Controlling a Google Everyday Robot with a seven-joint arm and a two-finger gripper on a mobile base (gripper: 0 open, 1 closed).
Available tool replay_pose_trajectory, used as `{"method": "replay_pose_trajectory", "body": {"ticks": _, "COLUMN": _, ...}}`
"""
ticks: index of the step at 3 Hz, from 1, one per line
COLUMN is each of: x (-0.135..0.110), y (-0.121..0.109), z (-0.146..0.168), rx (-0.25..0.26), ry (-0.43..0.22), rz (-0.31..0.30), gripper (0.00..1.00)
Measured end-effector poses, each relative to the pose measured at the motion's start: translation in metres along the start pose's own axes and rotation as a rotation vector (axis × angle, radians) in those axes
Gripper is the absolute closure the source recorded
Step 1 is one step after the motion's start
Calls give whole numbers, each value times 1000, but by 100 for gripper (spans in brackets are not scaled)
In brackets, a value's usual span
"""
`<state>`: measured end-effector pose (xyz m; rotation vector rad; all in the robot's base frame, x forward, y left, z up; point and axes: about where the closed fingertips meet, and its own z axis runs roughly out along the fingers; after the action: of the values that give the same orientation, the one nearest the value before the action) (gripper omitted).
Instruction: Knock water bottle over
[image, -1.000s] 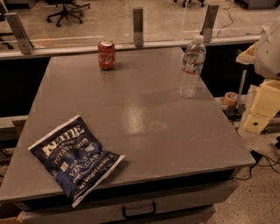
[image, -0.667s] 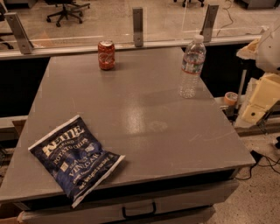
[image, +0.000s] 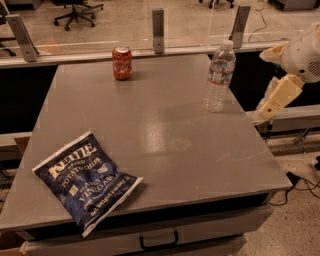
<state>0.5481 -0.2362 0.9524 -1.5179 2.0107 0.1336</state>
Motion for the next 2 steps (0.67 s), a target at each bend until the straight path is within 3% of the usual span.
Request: {"method": "replay_pose_trajectory", "body": {"ticks": 2, "x": -23, "y": -33, "z": 47, "rx": -14, "ry": -205, "rz": 2, "gripper": 0}}
